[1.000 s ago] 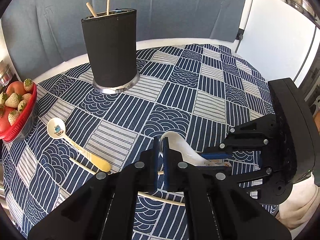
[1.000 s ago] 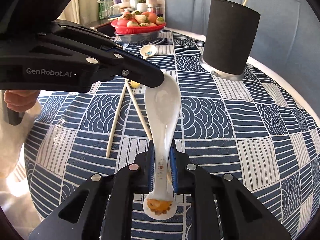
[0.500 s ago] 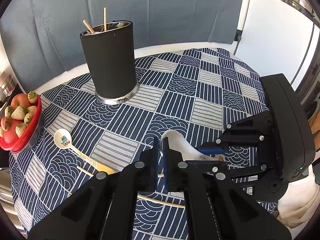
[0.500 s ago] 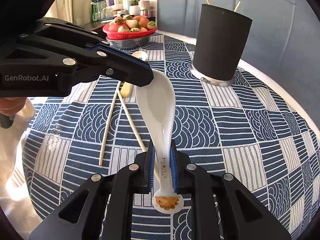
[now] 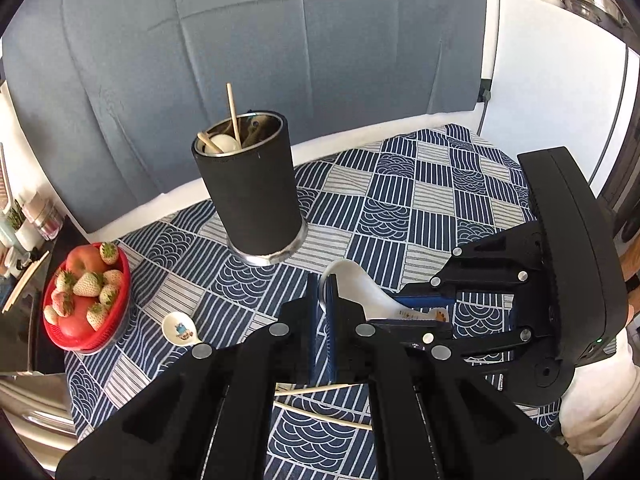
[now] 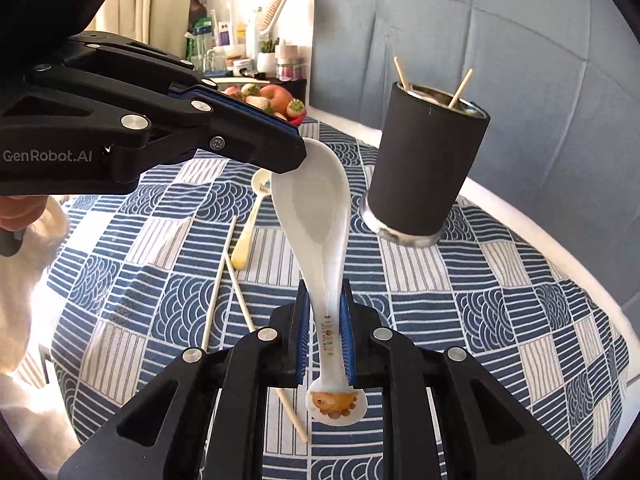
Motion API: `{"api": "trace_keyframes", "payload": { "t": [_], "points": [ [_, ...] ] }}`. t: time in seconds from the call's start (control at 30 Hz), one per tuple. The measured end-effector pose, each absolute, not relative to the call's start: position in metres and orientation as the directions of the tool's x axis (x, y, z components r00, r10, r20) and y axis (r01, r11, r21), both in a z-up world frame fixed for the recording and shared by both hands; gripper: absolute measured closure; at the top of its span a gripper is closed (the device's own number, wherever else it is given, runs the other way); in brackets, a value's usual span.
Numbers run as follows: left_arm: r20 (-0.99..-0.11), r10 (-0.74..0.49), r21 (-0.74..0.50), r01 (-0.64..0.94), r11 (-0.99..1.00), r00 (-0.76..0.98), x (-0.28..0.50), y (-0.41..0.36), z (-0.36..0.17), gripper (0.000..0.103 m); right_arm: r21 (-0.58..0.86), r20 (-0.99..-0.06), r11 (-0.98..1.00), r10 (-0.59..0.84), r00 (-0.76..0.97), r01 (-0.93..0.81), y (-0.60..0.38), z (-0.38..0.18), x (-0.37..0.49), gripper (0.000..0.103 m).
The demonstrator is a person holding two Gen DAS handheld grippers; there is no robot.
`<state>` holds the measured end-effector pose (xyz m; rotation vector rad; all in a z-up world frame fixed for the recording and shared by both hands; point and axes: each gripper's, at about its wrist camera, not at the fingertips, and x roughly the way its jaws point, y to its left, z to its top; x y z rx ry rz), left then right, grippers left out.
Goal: Organize utensils
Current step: 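Lift the white spoon with both grippers and carry it over the black holder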
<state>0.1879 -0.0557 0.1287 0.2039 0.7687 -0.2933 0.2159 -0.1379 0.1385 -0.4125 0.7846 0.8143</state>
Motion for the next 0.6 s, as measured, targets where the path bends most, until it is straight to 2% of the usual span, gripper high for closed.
{"api": "trace_keyframes", "payload": {
  "t": [0.33, 0.6],
  "points": [
    [-0.644, -0.178, 0.126, 0.333, 0.935, 0.744, 0.194, -0.052, 0.175, 0.098, -0.089, -0.687, 0.638, 0.517, 0.511, -0.765, -0.133, 0.175, 0.235, 0.090],
    [-0.603, -0.157, 0.182, 0.326, 0.928, 0.782, 0.211, -0.054, 0.202, 0.098, -0.068, -0.638, 0.650, 0.555, 0.534, -0.757, -0.131, 0.198, 0.262, 0.090]
  ]
}}
